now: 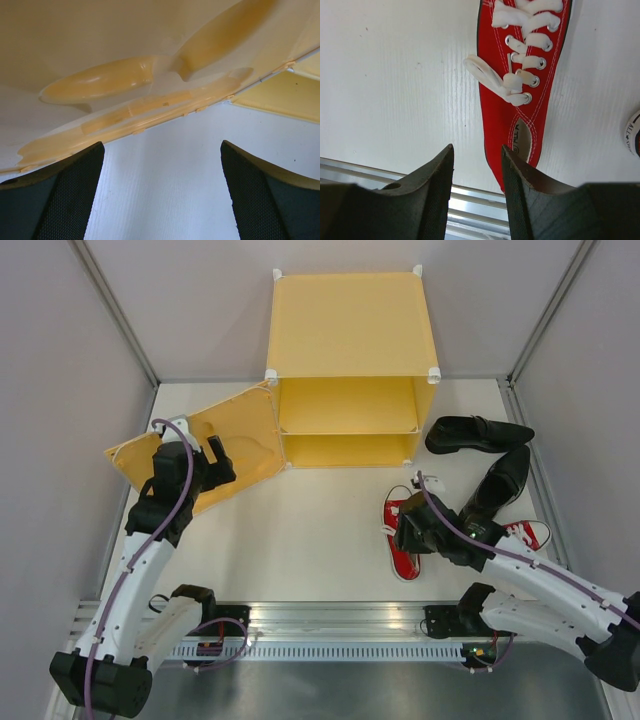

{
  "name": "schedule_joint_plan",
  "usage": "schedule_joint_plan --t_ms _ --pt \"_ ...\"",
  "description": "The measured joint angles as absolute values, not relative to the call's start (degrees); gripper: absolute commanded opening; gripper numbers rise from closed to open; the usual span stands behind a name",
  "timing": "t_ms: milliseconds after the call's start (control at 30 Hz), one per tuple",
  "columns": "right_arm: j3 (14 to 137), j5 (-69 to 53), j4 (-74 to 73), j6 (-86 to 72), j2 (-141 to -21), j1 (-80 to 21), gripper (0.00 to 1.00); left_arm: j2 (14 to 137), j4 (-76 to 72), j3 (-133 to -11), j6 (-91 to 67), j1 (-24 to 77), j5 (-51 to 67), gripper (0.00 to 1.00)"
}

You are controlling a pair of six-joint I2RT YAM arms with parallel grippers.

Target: Place and organize the shoes in the shoe cabinet

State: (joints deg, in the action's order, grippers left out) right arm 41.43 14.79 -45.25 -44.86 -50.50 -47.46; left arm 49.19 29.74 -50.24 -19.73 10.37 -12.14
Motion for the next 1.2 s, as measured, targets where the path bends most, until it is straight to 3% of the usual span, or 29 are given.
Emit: schedule_joint_plan --t_ms 467,667,867,1200 --pt "30.94 11.31 -44.49 -48.71 -51.86 -48.16 0.52 48.93 29.89 -50.24 -19.70 10.37 -13.04 1.00" --pt "30.76 8.47 -43.31 -47.88 -52.56 -48.16 0.49 48.93 29.89 -50.24 -19.70 10.37 -13.04 1.00" --pt "30.89 5.78 -42.37 -46.30 -55.09 -49.60 0.38 48.95 29.89 -50.24 -19.68 10.37 -13.04 1.00" --pt "32.69 6.07 -46.50 -46.76 -55.22 -54.19 0.41 48.97 29.89 -50.24 -19.68 10.37 -13.04 1.00"
